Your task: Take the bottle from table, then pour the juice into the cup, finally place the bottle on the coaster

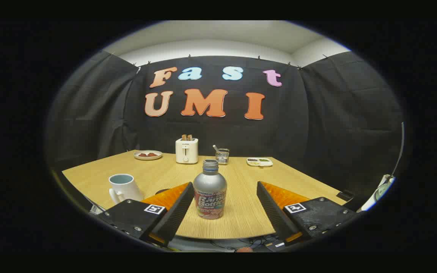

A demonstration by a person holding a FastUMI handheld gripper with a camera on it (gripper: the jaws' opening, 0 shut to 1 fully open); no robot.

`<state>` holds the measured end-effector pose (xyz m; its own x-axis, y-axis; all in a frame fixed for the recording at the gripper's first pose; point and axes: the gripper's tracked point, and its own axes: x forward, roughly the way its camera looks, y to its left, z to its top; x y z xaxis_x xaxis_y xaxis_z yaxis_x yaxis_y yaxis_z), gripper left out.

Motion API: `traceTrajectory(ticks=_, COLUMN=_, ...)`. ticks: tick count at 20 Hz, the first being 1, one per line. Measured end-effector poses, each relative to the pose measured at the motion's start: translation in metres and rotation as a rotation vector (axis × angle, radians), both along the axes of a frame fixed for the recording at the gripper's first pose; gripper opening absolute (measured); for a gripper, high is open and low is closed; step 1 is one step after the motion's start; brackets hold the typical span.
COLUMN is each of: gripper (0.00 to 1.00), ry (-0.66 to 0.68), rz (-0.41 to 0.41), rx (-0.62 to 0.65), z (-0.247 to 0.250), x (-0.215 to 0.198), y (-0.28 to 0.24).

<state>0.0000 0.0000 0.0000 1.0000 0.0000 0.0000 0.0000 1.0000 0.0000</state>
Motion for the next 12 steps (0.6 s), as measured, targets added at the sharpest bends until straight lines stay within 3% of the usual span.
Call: traceTrajectory(ticks=12, gripper=0.99, ry=0.006, rz=0.006, rx=-0.015, z=-0.0029, x=0.002, y=0.0029)
